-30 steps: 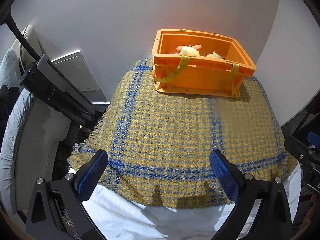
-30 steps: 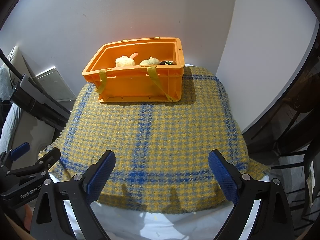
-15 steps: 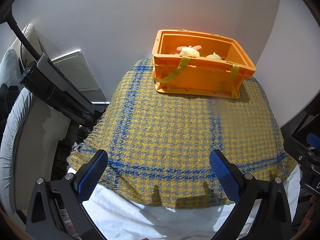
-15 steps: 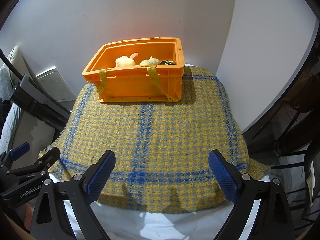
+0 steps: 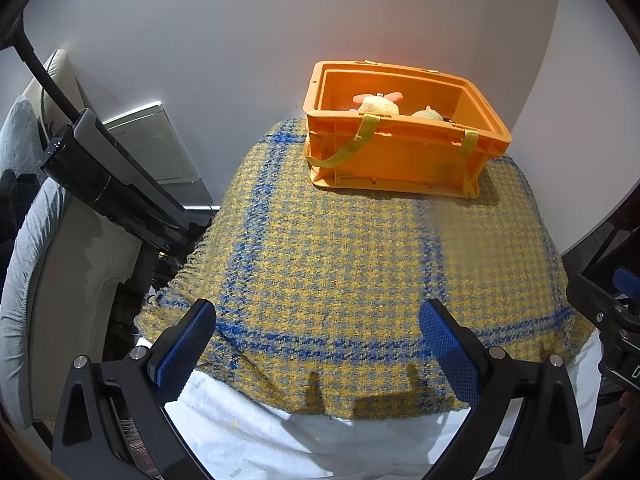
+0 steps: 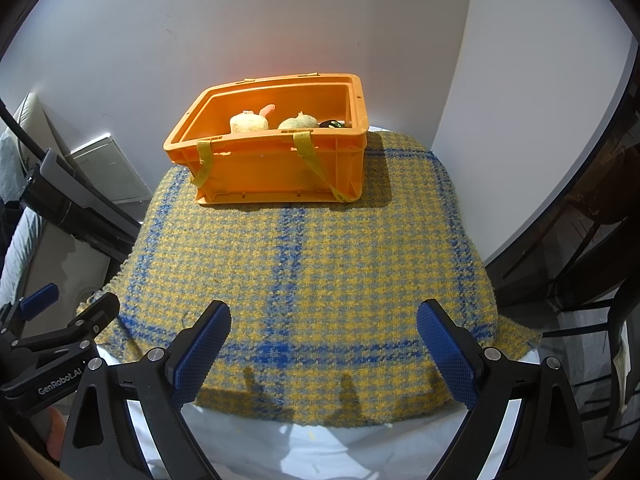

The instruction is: Organize objects

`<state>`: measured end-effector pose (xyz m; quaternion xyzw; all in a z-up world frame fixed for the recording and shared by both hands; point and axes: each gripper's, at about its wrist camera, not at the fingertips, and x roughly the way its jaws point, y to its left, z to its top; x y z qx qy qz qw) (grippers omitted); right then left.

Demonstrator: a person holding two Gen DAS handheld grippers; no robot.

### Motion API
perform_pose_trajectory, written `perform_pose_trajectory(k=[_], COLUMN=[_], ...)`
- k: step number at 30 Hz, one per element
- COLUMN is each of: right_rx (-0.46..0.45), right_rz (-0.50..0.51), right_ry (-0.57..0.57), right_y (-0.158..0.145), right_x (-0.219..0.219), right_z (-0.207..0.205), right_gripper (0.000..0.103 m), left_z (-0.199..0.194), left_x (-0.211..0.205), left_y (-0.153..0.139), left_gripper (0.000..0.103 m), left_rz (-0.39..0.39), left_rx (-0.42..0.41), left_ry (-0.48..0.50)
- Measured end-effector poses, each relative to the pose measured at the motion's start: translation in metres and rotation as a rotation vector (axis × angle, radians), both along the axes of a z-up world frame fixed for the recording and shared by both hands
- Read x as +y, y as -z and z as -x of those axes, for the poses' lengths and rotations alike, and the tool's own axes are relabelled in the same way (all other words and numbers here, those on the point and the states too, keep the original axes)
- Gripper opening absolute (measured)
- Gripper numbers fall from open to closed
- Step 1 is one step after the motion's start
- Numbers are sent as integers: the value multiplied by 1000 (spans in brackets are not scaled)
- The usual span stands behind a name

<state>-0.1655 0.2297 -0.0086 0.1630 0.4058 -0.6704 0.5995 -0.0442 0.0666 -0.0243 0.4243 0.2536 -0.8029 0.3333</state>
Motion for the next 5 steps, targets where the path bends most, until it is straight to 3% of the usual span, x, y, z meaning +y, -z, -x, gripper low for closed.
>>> perform_pose_trajectory(k=[5], right_rx=[-2], right_rz=[3], right_ry=[2], right_y=[1], right_x=[1], right_z=[0], right_gripper=[94], left_z=[0], left_x=[0], left_y=[-1], left_gripper=[103], left_rz=[2], left_rx=[-1], left_ry=[-4])
